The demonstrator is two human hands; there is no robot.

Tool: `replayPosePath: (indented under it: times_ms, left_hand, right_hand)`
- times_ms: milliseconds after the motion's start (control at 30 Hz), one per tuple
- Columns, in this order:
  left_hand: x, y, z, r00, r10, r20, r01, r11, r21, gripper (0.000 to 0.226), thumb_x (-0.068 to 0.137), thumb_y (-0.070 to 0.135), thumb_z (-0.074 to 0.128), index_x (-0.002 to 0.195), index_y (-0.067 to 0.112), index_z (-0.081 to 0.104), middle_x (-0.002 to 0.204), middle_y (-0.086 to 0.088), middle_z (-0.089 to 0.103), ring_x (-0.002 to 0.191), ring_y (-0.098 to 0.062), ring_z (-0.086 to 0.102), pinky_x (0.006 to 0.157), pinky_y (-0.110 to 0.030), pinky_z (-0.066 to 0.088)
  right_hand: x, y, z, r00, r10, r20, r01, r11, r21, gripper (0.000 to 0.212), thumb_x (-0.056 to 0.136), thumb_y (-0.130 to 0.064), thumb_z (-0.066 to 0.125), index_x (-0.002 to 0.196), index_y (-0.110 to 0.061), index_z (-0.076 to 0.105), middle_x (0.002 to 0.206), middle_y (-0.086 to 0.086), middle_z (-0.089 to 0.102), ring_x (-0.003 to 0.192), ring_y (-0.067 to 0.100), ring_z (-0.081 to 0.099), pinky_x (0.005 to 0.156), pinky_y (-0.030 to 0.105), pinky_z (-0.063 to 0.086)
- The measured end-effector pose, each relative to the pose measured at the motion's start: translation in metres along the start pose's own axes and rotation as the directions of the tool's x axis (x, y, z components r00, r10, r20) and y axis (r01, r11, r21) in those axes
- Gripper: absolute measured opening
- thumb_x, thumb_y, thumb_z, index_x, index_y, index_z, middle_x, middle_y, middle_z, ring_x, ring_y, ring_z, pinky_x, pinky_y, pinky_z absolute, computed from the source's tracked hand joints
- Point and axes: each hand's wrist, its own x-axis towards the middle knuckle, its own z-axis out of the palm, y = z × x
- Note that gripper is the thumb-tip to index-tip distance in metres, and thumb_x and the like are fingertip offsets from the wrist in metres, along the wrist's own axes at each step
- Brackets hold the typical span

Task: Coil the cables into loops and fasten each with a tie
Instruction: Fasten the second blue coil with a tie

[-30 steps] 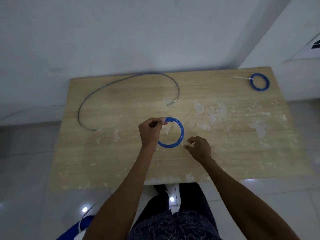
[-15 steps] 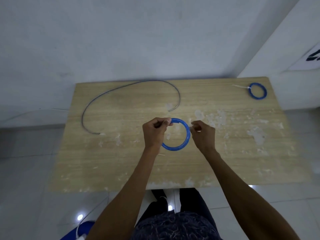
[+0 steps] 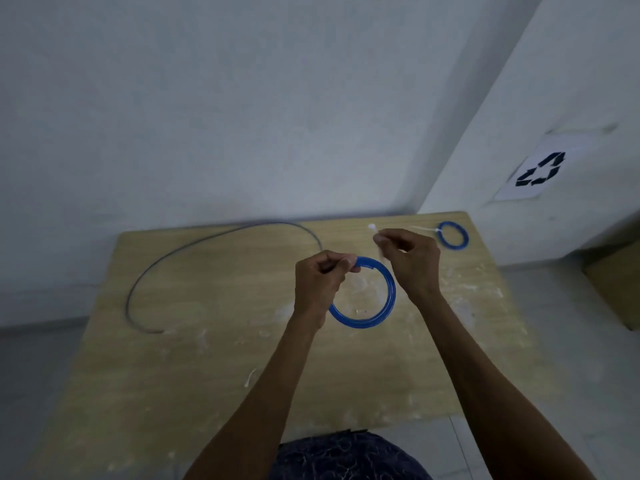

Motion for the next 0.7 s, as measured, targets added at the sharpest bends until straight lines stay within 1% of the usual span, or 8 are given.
replayPosePath:
  times_ms: [100,200,267,367,500,567,633,700]
  left_hand:
    - [0.004,0.007,0.015,0.999,0.022,0.031,-0.022,1.0,0.006,0.011,0.093,0.004,0.071,0.095,-0.007,0.075,0.082,-0.023,0.076,0.045,-0.002,0.051,0.05,-0.017,0.038]
    - [0.012,0.012,0.025,0.997,0.044,0.063,-0.044,0.999,0.0,0.01,0.094,0.003,0.07,0.091,-0.007,0.073,0.079,-0.021,0.075,0.044,-0.003,0.046,0.049,-0.017,0.036]
    - [0.017,0.013,0.029,0.995,0.051,0.081,-0.051,0.999,0.001,0.009,0.094,0.004,0.07,0.088,-0.002,0.073,0.076,-0.017,0.074,0.044,-0.004,0.042,0.049,-0.018,0.035]
    - [0.026,0.013,0.036,0.996,0.056,0.076,-0.06,0.997,0.057,0.009,0.094,0.009,0.072,0.088,0.002,0.075,0.069,0.001,0.067,0.048,-0.004,0.045,0.05,-0.018,0.038]
    - [0.039,0.015,0.042,0.989,0.08,0.121,-0.098,0.983,0.153,0.01,0.094,0.011,0.072,0.092,0.002,0.077,0.063,0.006,0.067,0.051,-0.001,0.052,0.054,-0.015,0.042]
    - [0.044,0.017,0.044,0.987,0.088,0.135,-0.112,0.976,0.186,0.01,0.094,0.011,0.073,0.091,0.002,0.077,0.063,0.007,0.068,0.053,0.0,0.055,0.055,-0.014,0.044]
    - [0.051,0.018,0.046,0.99,0.095,0.109,-0.113,0.978,0.174,0.01,0.093,0.009,0.073,0.091,0.0,0.077,0.062,0.008,0.068,0.053,0.001,0.057,0.055,-0.013,0.044]
    - [0.059,0.019,0.046,0.996,0.083,0.035,-0.087,0.988,0.129,0.01,0.092,0.006,0.074,0.091,-0.003,0.077,0.059,0.01,0.067,0.051,0.001,0.056,0.053,-0.012,0.043]
  right_hand:
    - [0.008,-0.014,-0.013,0.977,0.131,0.17,-0.161,0.97,0.182,0.004,0.086,-0.012,0.08,0.088,-0.014,0.081,0.081,0.004,0.079,0.069,0.013,0.072,0.069,0.023,0.059]
    - [0.017,-0.023,-0.025,0.946,0.167,0.279,-0.23,0.95,0.213,0.007,0.085,-0.005,0.078,0.086,-0.011,0.081,0.085,0.01,0.08,0.073,0.017,0.073,0.071,0.026,0.06]
    - [0.024,-0.026,-0.03,0.931,0.192,0.312,-0.262,0.944,0.2,0.01,0.086,-0.003,0.075,0.086,-0.01,0.082,0.086,0.009,0.08,0.075,0.017,0.073,0.074,0.03,0.06]
    - [0.035,-0.03,-0.035,0.919,0.231,0.321,-0.312,0.921,0.232,0.01,0.087,-0.001,0.073,0.086,-0.007,0.082,0.081,0.01,0.078,0.072,0.02,0.07,0.074,0.033,0.059]
    - [0.049,-0.031,-0.034,0.915,0.251,0.316,-0.344,0.894,0.287,0.007,0.086,-0.001,0.074,0.089,0.002,0.079,0.079,0.013,0.073,0.06,0.017,0.058,0.067,0.029,0.055]
    - [0.057,-0.03,-0.032,0.913,0.248,0.324,-0.342,0.898,0.276,0.008,0.086,-0.002,0.075,0.091,0.001,0.08,0.079,0.012,0.073,0.061,0.016,0.057,0.068,0.029,0.053]
    - [0.064,-0.029,-0.029,0.926,0.213,0.311,-0.292,0.927,0.235,0.01,0.088,-0.006,0.075,0.096,-0.007,0.08,0.08,0.004,0.077,0.066,0.013,0.064,0.07,0.027,0.055]
    - [0.066,-0.027,-0.025,0.971,0.083,0.223,-0.122,0.978,0.168,0.022,0.093,-0.013,0.073,0.115,-0.016,0.075,0.09,-0.001,0.08,0.078,0.007,0.072,0.074,0.026,0.057]
